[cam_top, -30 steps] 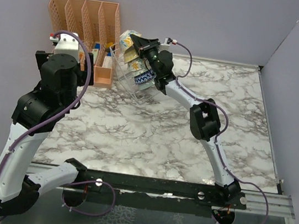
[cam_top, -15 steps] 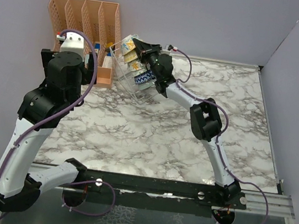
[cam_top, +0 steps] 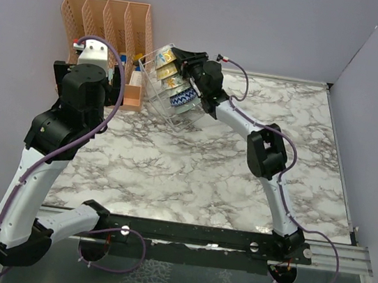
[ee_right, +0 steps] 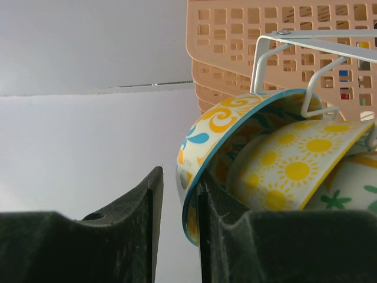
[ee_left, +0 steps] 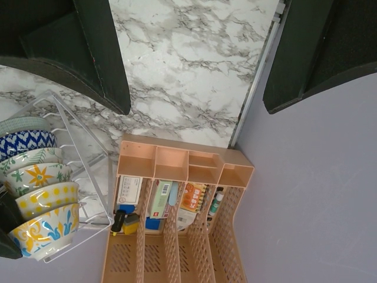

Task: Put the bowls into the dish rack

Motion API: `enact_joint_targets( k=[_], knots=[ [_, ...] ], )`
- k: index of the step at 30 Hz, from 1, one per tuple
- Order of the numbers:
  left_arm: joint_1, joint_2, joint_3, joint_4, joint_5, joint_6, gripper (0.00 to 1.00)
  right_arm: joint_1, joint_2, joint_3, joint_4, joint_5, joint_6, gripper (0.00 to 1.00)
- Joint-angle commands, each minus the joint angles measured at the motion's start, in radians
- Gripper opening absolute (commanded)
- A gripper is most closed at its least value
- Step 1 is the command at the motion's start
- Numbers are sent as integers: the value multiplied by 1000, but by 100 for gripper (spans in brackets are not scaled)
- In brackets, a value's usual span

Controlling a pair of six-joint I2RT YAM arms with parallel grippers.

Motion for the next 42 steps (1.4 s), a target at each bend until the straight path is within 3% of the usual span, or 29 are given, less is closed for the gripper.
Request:
enact_joint_targets(
  k=[1, 28, 42],
  knots=[
    [-5, -7, 10, 19, 8, 12, 99, -13, -62, 13, -58, -48, 2, 29],
    [-8, -37, -4, 6, 20, -3, 99, -14, -209, -112, -185, -152, 18, 36],
    [-11, -25, 1, 0, 46, -23, 99, -28, -430, -381, -235, -197, -33, 38]
  ],
)
